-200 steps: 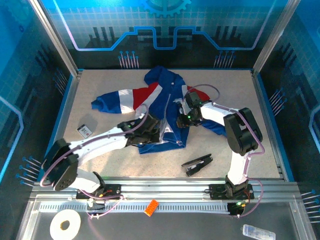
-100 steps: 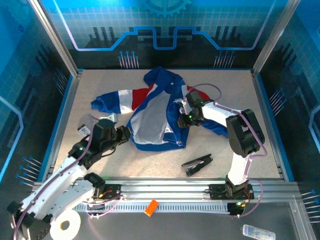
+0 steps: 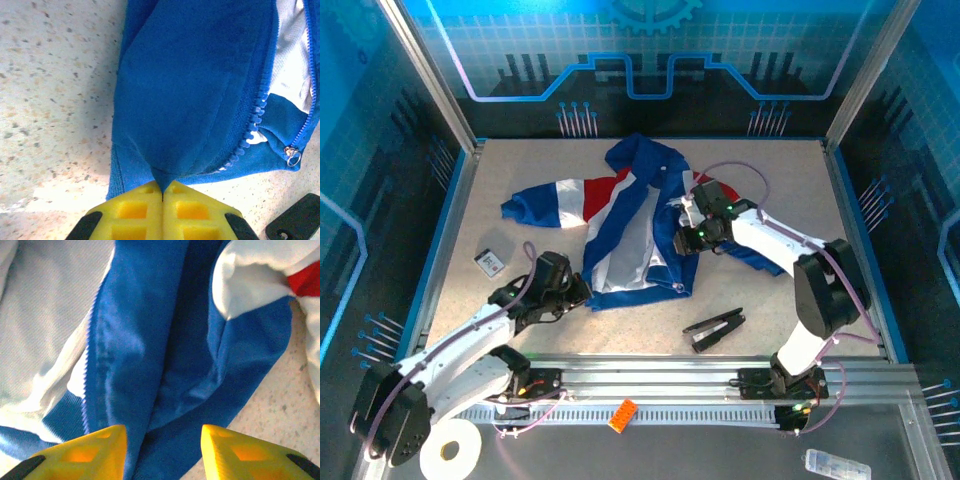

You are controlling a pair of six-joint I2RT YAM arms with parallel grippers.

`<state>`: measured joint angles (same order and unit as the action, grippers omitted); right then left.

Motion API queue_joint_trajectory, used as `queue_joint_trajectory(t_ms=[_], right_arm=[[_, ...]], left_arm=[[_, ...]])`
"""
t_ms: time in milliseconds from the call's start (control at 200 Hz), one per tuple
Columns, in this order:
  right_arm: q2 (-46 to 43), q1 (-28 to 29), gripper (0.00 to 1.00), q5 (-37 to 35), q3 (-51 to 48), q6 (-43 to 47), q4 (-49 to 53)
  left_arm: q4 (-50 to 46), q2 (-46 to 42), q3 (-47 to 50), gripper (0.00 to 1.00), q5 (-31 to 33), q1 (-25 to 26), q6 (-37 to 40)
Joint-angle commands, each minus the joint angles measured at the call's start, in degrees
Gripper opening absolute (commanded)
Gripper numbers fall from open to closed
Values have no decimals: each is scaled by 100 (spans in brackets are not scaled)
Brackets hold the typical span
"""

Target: Zip up the jacket

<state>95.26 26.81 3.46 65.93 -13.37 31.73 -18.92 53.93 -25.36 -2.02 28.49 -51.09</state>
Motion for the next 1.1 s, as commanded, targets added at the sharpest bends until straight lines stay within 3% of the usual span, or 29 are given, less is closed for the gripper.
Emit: queue_joint_trajectory(t_ms=[0, 320, 560, 710, 871, 931, 1096], right_arm=[[-154, 252, 43, -112, -223, -238, 434], [201, 978, 50, -202, -405, -641, 317], [325, 1142, 37, -533, -108, -588, 499], [539, 1173, 50, -678, 46, -571, 567], [833, 1220, 52, -540, 149, -588, 409], [961, 1239, 46, -554, 232, -589, 396], [942, 1238, 15, -812, 405, -490, 555]], left_arm=[[432, 317, -217, 0, -225, 123, 37], [1053, 1485, -492, 0, -273, 434, 143], [1363, 2116, -516, 0, -202, 801, 88], [1618, 2399, -452, 0, -229, 900, 2], [1720, 2615, -486, 0, -211, 1000, -2], [1762, 2715, -511, 0, -211, 1043, -6], [1852, 2999, -588, 0, -242, 1139, -10]])
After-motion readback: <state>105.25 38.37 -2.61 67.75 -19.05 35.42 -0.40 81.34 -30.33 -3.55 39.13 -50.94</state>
